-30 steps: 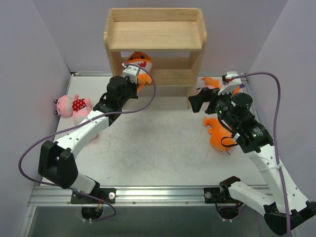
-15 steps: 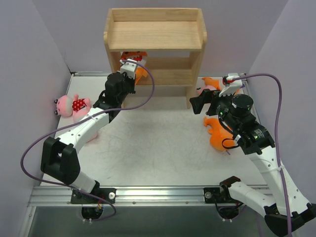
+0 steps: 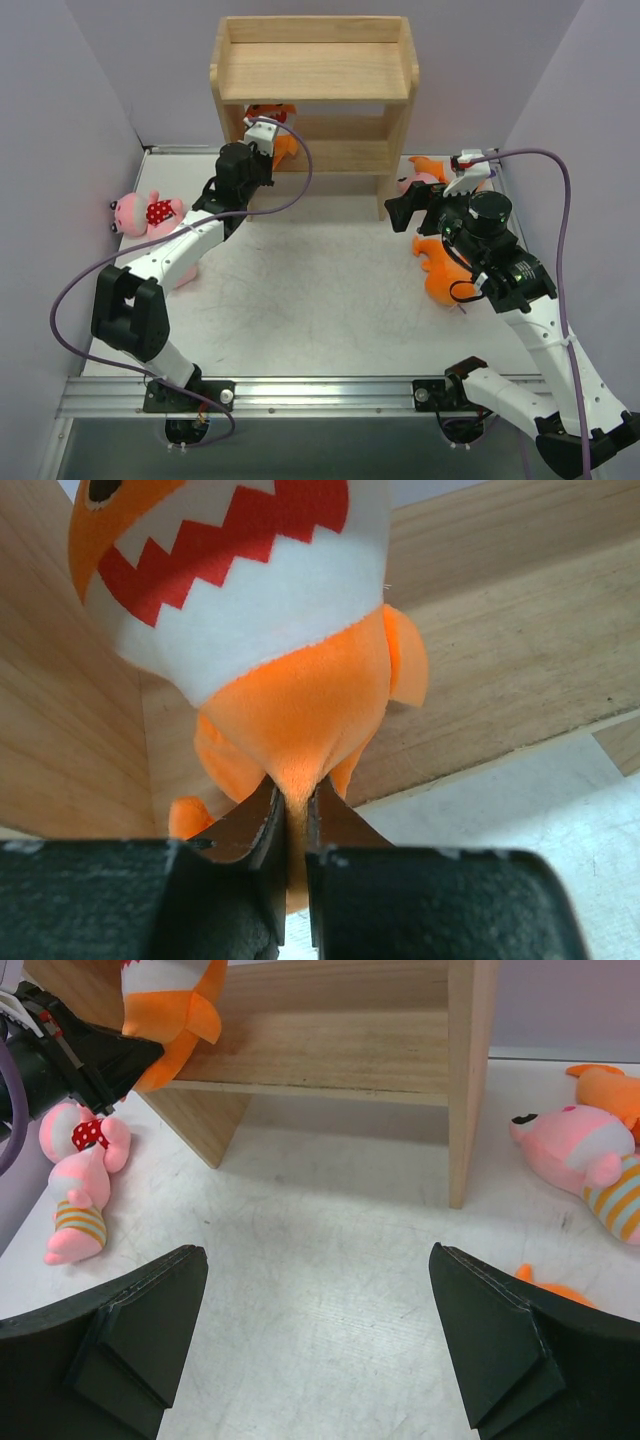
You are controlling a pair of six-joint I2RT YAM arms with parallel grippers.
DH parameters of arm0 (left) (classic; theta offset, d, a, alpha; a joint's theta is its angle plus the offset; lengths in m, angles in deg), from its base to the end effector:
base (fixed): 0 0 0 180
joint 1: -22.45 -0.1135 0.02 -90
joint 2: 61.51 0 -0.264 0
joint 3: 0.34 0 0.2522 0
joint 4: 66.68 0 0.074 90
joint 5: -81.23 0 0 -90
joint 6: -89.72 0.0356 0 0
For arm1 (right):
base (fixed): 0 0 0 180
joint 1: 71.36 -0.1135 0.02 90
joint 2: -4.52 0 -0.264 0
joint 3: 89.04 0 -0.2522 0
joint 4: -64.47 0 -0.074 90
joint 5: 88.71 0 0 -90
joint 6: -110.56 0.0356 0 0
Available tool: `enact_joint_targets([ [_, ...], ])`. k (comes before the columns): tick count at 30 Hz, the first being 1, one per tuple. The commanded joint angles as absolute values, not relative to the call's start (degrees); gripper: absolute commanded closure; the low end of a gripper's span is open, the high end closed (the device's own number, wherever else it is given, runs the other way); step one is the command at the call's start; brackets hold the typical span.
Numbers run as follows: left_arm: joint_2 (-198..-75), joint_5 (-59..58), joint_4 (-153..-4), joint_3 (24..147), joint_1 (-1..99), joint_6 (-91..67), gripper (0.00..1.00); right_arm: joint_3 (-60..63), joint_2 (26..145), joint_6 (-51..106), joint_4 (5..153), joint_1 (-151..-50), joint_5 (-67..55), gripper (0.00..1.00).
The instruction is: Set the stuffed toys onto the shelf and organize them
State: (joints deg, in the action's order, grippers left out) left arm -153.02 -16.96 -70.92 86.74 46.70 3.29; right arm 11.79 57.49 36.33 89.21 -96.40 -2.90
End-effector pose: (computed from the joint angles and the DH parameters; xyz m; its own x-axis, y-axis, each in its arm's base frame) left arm 0.3544 -0.1541 0.3415 -0.1199 0.1216 -0.9853 0.2861 0.9546 0.0830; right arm 0.1772 0.0856 0.4384 -0.1105 0.2476 -0.9626 -0.4762 0.8369 0.2699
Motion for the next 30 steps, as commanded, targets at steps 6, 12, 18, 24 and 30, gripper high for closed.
enact_joint_targets([
  [6,-153.88,-15.19,-69.54,90.77,46.09,2.79,0.78,11.02,56.20,36.03,89.12,-95.88,-1.53,0.01],
  [12,-154.06,-15.98,-69.89,90.59,45.92,2.26,0.73,10.75,55.76,35.86,89.91,-95.97,-1.00,0.01],
  [18,-153.53,-19.40,-69.98,90.42,45.92,0.77,0.73,10.84,55.23,35.94,90.27,-95.97,-0.82,0.01],
  [24,-153.27,-20.64,-68.93,90.15,45.92,1.38,0.73,11.01,54.88,35.94,90.27,-95.97,-0.91,0.01],
  [30,-153.18,-19.41,-66.91,90.76,45.92,1.91,0.72,11.19,54.53,36.03,90.35,-95.97,-0.65,0.01],
])
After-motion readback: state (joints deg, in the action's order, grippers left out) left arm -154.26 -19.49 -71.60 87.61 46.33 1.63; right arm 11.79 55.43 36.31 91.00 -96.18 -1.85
